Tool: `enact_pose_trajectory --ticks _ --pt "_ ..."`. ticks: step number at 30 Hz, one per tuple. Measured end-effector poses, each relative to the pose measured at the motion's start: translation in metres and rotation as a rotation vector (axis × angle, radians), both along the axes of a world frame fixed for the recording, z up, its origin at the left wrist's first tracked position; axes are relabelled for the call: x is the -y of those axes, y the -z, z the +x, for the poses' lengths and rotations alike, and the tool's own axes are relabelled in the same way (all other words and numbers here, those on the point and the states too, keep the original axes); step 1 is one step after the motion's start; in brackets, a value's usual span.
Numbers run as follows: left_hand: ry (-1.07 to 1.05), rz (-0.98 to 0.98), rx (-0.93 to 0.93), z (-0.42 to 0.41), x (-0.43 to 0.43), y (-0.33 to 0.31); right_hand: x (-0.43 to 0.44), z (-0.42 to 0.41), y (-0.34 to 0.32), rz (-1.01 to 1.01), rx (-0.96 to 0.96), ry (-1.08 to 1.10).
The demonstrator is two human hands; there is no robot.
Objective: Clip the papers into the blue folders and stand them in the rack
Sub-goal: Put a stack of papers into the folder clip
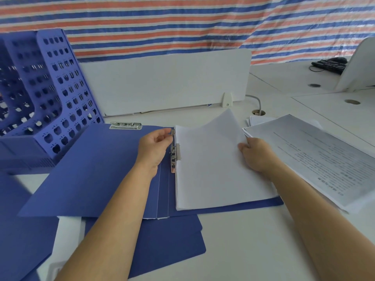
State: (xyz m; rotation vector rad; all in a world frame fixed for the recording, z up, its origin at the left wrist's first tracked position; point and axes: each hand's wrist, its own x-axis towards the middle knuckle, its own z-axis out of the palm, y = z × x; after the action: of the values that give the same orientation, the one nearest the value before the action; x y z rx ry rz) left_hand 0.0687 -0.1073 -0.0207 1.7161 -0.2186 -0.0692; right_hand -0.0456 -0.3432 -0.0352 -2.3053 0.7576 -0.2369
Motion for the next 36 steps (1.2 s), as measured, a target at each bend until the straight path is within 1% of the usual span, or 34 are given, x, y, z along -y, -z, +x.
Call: enact_pose_trajectory --ticks 3,5,7,11,17,20,24,26,30,32,34,36 --pt "0.006 0.016 0.057 -0.005 0.000 -0.001 -0.003 -0.001 -0.001 -0.067 -0.027 0.018" --pt "0.000 0.066 0.101 -0.006 -0.002 -0.002 -0.007 0.000 -0.002 -0.135 -0.045 0.043" --pt "-0.004 0.137 0.171 -0.009 -0.005 -0.003 -0.012 -0.001 -0.003 -0.187 -0.061 0.072" --pt "0.004 0.298 0.378 -0.022 -0.015 -0.005 -0.019 -0.004 -0.007 -0.268 -0.081 0.105" --pt "0.069 0.553 0.600 -0.040 -0.030 -0.002 -0.020 -0.003 -0.005 -0.286 -0.093 0.089" --pt "0.111 0.659 0.630 -0.049 -0.038 0.000 -0.020 -0.003 -0.005 -0.284 -0.115 0.091" --pt "0.187 0.860 0.667 -0.058 -0.043 0.006 -0.021 -0.003 -0.006 -0.294 -0.135 0.099" --pt "0.211 0.911 0.695 -0.062 -0.043 0.009 -0.022 -0.004 -0.006 -0.304 -0.146 0.102" --pt "0.191 1.139 0.809 -0.069 -0.041 0.015 -0.022 -0.005 -0.005 -0.327 -0.141 0.103" --pt "0.169 1.237 0.802 -0.073 -0.039 0.014 -0.022 -0.005 -0.003 -0.335 -0.127 0.105" --pt "0.163 1.274 0.768 -0.076 -0.036 0.014 -0.022 -0.005 -0.001 -0.350 -0.119 0.103" --pt "0.164 1.260 0.734 -0.075 -0.037 0.014 -0.021 -0.006 0.000 -0.361 -0.106 0.104"
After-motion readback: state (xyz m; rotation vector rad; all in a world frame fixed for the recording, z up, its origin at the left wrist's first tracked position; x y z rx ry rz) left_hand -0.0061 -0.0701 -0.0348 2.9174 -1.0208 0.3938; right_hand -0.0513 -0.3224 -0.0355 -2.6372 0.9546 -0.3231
